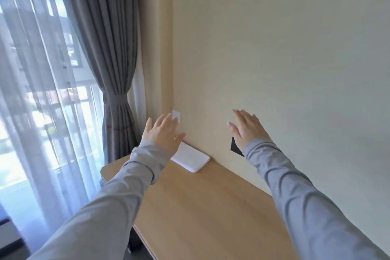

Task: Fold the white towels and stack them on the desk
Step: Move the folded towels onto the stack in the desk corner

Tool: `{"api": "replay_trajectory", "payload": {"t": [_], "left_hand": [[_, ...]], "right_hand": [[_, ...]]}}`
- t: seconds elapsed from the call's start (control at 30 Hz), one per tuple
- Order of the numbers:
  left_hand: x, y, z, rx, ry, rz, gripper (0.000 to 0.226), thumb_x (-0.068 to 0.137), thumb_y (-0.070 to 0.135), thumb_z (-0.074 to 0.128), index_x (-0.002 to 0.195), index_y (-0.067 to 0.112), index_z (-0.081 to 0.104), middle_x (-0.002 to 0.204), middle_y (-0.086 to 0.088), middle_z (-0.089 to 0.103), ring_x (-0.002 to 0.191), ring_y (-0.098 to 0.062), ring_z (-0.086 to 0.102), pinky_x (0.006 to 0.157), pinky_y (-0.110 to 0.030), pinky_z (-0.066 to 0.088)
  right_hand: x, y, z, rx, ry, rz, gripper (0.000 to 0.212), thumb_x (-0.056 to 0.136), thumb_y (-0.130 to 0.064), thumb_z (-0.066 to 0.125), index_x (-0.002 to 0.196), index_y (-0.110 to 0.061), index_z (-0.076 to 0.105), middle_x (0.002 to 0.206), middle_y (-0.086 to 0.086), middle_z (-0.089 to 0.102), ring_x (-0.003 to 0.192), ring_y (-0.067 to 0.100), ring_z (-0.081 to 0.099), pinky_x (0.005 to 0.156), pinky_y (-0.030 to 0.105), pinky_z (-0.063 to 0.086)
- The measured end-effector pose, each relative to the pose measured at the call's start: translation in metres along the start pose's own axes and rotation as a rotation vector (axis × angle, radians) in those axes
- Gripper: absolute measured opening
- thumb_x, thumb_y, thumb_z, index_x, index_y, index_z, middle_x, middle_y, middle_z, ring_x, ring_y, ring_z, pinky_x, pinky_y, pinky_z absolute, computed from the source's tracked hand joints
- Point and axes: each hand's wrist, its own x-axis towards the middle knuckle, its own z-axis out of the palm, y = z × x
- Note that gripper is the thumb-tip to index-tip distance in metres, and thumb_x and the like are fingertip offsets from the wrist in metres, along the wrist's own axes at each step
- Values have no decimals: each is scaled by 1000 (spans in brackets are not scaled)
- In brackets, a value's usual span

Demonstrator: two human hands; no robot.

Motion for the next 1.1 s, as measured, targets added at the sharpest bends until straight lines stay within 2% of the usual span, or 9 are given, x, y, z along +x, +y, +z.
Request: {"api": "replay_trajectory", "payload": {"t": [0.23, 0.47, 0.8, 1.1], "left_hand": [[37, -82, 21, -36, 35, -91, 58, 99, 46, 28, 150, 20, 19, 157, 6, 17, 146, -12, 9, 120, -42, 6], [103, -147, 69, -8, 33, -135, 58, 100, 47, 25, 151, 21, 17, 158, 5, 16, 146, -14, 9, 120, -40, 9], [228, -170, 106, -31, 58, 20, 54, 99, 40, 35, 147, 16, 24, 155, 1, 24, 144, -16, 18, 117, -35, 14], [331, -175, 143, -221, 90, 223, 55, 98, 39, 36, 147, 17, 25, 156, -1, 24, 143, -18, 21, 116, -37, 16]], "right_hand": [[64, -55, 58, 33, -28, -138, 45, 100, -27, 35, 139, -6, 39, 147, 9, 39, 138, 22, 30, 112, 34, 21], [137, -82, 138, 35, -51, -173, 46, 100, -28, 34, 140, -6, 36, 147, 8, 37, 138, 21, 29, 111, 34, 21], [217, -65, 199, -17, -131, -45, 49, 100, -29, 30, 146, -13, 25, 152, 3, 29, 142, 18, 21, 115, 35, 15], [269, -63, 221, -131, -110, 124, 51, 101, -34, 24, 148, -16, 18, 155, 0, 21, 144, 15, 14, 118, 35, 9]]}}
